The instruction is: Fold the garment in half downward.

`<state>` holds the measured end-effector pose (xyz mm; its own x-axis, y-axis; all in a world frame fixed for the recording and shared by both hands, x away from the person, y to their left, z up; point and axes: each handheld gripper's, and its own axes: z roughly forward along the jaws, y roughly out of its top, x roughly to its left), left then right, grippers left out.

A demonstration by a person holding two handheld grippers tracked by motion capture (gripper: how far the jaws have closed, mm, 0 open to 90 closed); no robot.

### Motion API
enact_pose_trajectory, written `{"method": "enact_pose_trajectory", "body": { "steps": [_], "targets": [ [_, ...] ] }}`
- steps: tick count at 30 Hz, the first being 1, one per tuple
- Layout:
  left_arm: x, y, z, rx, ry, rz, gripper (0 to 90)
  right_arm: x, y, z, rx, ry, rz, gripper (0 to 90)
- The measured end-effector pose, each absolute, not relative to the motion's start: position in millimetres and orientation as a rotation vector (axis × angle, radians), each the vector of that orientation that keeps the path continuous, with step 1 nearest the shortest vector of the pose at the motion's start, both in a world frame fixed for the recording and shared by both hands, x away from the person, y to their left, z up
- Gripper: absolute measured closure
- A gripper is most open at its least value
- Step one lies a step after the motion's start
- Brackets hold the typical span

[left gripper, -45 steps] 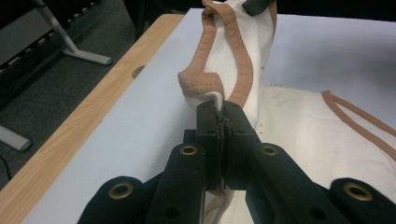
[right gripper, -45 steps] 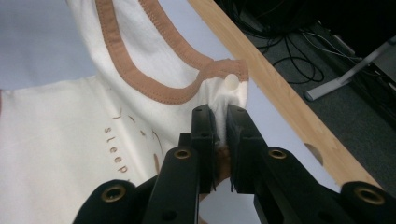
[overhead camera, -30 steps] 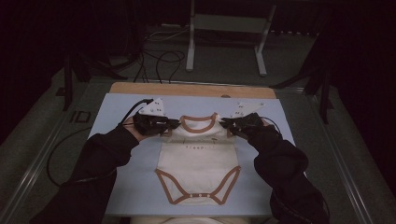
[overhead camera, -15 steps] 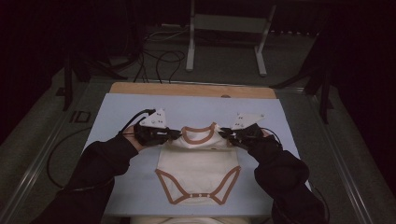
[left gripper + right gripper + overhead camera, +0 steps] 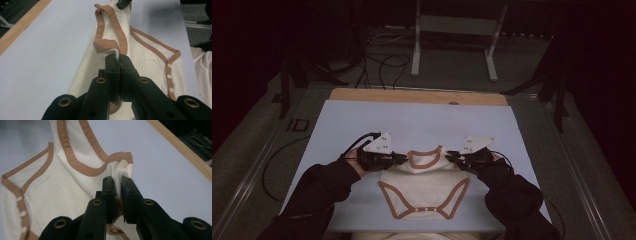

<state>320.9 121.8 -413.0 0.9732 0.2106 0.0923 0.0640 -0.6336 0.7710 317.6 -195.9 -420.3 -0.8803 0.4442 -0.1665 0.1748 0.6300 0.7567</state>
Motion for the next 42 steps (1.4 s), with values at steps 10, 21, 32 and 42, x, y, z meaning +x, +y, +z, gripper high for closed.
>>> {"method": "enact_pose_trajectory", "body": {
  "steps": [10,21,32,42],
  "targets": [
    [302,121,-427,2.274,0.168,0.202,87.7,299,-192,-430,0.461,2.555,1.118,82.5],
    [283,117,-453,2.288,0.165,0.140,87.7,286,-194,-452,0.487,2.612,1.119,82.2],
    [267,119,-480,2.309,0.178,0.045,87.4,266,-196,-469,0.490,2.685,1.113,81.2],
    [260,122,-488,2.301,0.220,-0.015,60.9,258,-197,-478,0.521,2.735,1.140,51.0]
  ]
}}
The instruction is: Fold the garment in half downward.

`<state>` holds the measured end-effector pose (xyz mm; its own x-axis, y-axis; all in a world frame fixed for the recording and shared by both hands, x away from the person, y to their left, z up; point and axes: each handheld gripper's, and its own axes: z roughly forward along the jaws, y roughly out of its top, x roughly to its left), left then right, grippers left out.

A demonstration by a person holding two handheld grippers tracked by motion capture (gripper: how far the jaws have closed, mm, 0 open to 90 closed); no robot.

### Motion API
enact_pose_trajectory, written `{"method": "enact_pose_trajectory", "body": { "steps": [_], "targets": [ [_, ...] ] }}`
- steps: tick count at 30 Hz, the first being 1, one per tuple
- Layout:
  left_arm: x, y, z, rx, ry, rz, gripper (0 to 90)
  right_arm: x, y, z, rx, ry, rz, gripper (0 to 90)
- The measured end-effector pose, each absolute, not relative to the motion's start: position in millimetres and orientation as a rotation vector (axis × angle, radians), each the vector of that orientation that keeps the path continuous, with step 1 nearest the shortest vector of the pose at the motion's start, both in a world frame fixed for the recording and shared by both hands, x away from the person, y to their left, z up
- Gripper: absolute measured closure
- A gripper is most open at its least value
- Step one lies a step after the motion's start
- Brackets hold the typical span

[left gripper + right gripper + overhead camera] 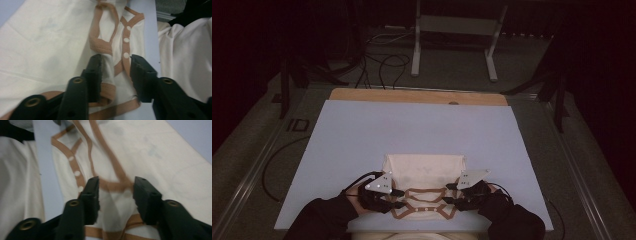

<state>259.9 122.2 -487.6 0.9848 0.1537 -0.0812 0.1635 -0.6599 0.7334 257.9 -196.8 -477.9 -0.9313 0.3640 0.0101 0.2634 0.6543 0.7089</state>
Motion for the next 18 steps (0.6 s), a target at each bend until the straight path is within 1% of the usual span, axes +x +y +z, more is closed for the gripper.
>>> {"method": "enact_pose_trajectory", "body": {
  "steps": [5,8,10,13,15,16,17,18],
  "targets": [
    [257,119,-488,2.307,0.198,-0.025,59.5,257,-194,-478,0.529,2.765,1.165,44.4],
    [258,118,-490,2.307,0.207,-0.015,60.4,261,-195,-483,0.545,2.779,1.140,43.9],
    [261,118,-492,2.298,0.249,0.003,63.2,268,-196,-487,0.554,2.772,1.133,46.0],
    [269,119,-494,2.290,0.305,0.019,69.3,277,-197,-495,0.653,2.785,1.115,54.3],
    [276,119,-496,2.294,0.349,0.020,70.5,282,-198,-501,0.689,2.784,1.093,60.4],
    [280,119,-498,2.299,0.375,0.012,71.1,284,-198,-503,0.701,2.789,1.083,60.9],
    [283,118,-499,2.306,0.392,0.009,73.1,286,-198,-504,0.708,2.792,1.073,63.5],
    [285,118,-501,2.317,0.403,0.009,73.2,287,-198,-505,0.711,2.799,1.070,64.7]
  ]
}}
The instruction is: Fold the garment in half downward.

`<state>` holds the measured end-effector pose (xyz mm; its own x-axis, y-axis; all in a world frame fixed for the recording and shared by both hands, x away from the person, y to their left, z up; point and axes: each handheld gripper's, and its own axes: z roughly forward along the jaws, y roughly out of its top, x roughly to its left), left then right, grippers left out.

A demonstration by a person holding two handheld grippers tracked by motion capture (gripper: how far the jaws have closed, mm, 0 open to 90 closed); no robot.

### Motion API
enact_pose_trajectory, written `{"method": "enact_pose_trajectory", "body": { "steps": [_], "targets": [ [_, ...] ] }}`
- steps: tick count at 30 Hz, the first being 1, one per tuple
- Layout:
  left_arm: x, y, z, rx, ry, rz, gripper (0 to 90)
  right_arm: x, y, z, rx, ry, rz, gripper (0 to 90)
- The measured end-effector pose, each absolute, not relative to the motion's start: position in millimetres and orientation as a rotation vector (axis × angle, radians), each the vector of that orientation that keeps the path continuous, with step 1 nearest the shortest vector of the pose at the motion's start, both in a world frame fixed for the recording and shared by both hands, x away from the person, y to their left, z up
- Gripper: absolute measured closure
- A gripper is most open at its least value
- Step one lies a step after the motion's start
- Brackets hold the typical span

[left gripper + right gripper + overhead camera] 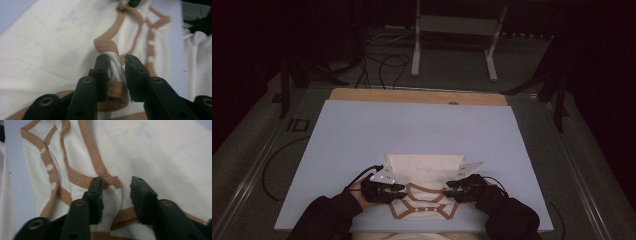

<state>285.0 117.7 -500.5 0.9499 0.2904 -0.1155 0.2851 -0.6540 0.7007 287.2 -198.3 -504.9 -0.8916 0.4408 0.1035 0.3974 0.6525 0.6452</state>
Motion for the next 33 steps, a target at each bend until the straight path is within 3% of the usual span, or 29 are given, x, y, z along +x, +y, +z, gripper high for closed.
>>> {"method": "enact_pose_trajectory", "body": {
  "steps": [5,12,19,20,33],
  "targets": [
    [289,116,-506,2.357,0.448,0.002,83.8,291,-196,-506,0.724,2.843,1.049,73.2],
    [292,114,-511,2.382,0.463,-0.008,86.9,300,-197,-510,0.788,2.905,1.091,69.4],
    [293,115,-511,2.372,0.459,-0.024,87.6,296,-192,-506,0.743,2.898,1.031,82.1],
    [292,116,-511,2.368,0.457,-0.025,87.6,296,-193,-504,0.727,2.901,1.035,89.1],
    [281,127,-488,2.296,0.393,-0.003,87.6,281,-197,-477,0.574,2.799,1.054,90.0]
  ]
}}
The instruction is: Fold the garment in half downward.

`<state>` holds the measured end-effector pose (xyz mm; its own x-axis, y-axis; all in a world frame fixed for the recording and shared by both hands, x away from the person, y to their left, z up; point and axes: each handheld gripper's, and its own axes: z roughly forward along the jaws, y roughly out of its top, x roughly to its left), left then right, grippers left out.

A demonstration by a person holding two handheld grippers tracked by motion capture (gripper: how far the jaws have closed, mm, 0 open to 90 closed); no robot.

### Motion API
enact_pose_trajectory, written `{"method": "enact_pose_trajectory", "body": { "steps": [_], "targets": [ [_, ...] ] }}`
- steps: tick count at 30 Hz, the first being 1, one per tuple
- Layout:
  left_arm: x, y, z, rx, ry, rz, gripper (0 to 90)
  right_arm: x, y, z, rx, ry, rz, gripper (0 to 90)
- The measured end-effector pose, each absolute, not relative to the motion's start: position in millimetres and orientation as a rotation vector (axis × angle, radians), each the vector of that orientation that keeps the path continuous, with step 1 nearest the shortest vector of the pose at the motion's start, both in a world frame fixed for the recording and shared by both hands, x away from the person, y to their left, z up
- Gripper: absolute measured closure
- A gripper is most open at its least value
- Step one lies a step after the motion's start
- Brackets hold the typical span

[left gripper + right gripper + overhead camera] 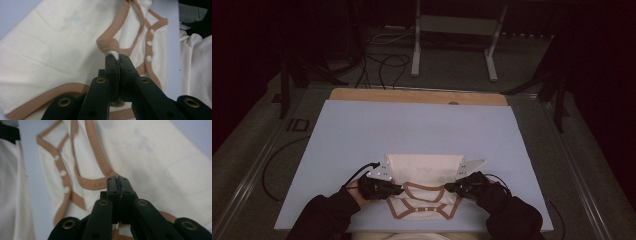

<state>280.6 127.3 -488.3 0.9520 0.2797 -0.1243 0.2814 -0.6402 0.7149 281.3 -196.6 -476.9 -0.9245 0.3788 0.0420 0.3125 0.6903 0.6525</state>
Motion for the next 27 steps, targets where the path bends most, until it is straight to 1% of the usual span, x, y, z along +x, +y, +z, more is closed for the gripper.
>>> {"method": "enact_pose_trajectory", "body": {
  "steps": [4,6,17,24,27],
  "targets": [
    [271,129,-483,2.294,0.352,0.009,87.5,271,-196,-467,0.557,2.763,1.086,89.9],
    [265,131,-483,2.287,0.313,-0.002,87.5,267,-196,-464,0.498,2.782,1.087,89.9],
    [246,133,-490,2.324,0.222,-0.015,87.0,246,-194,-464,0.378,2.832,1.111,89.8],
    [240,133,-498,2.370,0.202,-0.044,82.8,235,-193,-469,0.394,2.911,1.108,89.2],
    [236,133,-500,2.375,0.173,-0.066,80.9,234,-193,-473,0.344,2.928,1.100,89.2]
  ]
}}
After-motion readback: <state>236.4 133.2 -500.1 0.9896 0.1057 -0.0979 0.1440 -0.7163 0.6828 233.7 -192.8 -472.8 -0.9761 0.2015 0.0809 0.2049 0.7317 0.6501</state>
